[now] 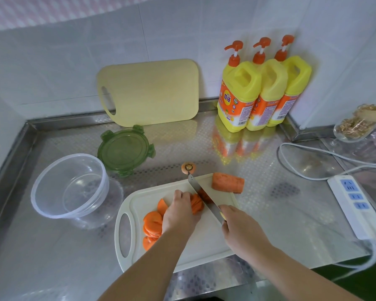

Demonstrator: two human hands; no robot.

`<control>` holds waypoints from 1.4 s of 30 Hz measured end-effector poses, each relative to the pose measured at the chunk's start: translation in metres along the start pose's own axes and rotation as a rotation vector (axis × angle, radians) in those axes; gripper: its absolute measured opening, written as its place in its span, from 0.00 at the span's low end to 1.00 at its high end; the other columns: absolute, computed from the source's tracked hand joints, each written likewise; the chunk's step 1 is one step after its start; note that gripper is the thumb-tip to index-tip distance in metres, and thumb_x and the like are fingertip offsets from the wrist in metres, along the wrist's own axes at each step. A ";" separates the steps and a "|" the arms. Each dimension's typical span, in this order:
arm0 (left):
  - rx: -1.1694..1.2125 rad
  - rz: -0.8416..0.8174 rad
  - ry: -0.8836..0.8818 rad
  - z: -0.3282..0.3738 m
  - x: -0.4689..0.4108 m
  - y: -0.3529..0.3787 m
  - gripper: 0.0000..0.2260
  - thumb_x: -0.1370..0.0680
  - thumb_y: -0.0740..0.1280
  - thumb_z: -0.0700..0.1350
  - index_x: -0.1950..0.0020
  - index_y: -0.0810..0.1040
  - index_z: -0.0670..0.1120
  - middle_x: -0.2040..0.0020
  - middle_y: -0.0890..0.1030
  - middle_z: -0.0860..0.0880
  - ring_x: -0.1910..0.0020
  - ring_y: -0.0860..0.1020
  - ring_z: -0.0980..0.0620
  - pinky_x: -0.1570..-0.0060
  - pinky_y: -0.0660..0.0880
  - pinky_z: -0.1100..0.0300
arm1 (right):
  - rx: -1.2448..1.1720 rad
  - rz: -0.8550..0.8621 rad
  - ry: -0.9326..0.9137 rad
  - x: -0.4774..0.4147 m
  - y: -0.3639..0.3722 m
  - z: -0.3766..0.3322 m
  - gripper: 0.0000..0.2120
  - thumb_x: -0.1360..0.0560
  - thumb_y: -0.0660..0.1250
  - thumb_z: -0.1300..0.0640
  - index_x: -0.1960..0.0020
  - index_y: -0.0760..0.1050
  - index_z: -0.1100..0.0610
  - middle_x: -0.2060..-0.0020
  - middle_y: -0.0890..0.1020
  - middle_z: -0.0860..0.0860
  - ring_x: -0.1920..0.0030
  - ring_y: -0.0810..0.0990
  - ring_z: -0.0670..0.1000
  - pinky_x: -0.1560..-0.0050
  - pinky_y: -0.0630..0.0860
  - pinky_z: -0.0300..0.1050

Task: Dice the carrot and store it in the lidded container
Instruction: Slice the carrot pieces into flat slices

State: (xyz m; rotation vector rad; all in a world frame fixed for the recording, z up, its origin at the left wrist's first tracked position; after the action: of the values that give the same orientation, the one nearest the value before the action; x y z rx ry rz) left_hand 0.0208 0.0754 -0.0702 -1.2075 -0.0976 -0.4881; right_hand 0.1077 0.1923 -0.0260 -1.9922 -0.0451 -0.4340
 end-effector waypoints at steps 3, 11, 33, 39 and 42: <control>-0.013 0.009 0.007 0.000 0.000 -0.001 0.18 0.22 0.66 0.52 0.35 0.70 0.47 0.40 0.67 0.48 0.50 0.79 0.47 0.53 0.77 0.57 | 0.015 -0.009 -0.010 0.002 0.000 -0.001 0.16 0.20 0.53 0.60 0.33 0.65 0.52 0.49 0.72 0.47 0.57 0.70 0.47 0.58 0.66 0.37; -0.020 -0.010 0.006 0.000 0.000 -0.003 0.22 0.23 0.67 0.54 0.33 0.69 0.47 0.38 0.68 0.47 0.51 0.79 0.48 0.52 0.77 0.59 | 0.072 -0.016 -0.056 0.003 0.001 -0.003 0.16 0.21 0.52 0.59 0.34 0.65 0.51 0.54 0.68 0.45 0.59 0.71 0.49 0.57 0.71 0.40; 0.084 0.068 0.009 0.001 0.007 -0.012 0.15 0.22 0.63 0.55 0.40 0.74 0.48 0.43 0.71 0.49 0.54 0.78 0.50 0.57 0.77 0.60 | 0.072 0.025 -0.050 0.010 -0.010 -0.014 0.16 0.19 0.51 0.59 0.32 0.63 0.51 0.47 0.74 0.46 0.59 0.72 0.48 0.59 0.69 0.40; 0.055 0.063 0.012 0.004 0.011 -0.014 0.17 0.22 0.62 0.56 0.38 0.71 0.48 0.41 0.70 0.49 0.52 0.78 0.49 0.61 0.75 0.59 | 0.083 0.006 -0.028 0.009 -0.002 -0.014 0.18 0.20 0.51 0.61 0.31 0.62 0.51 0.45 0.73 0.47 0.54 0.78 0.51 0.56 0.73 0.43; -0.073 0.107 0.086 0.007 0.018 -0.016 0.19 0.21 0.59 0.58 0.35 0.68 0.49 0.39 0.69 0.51 0.44 0.74 0.49 0.53 0.74 0.57 | 0.061 0.019 -0.014 0.009 -0.007 -0.013 0.16 0.20 0.51 0.60 0.33 0.63 0.51 0.46 0.74 0.46 0.54 0.77 0.50 0.56 0.72 0.43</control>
State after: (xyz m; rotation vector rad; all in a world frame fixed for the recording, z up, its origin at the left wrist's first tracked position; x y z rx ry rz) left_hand 0.0312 0.0721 -0.0481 -1.2547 0.0587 -0.4519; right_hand 0.1111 0.1829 -0.0122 -1.9346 -0.0479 -0.4016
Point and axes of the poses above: each hand's wrist, its own x-axis away from the middle knuckle, its own y-axis out of the palm, z = x × y, the point moved 8 cm from there along -x, towards the middle knuckle
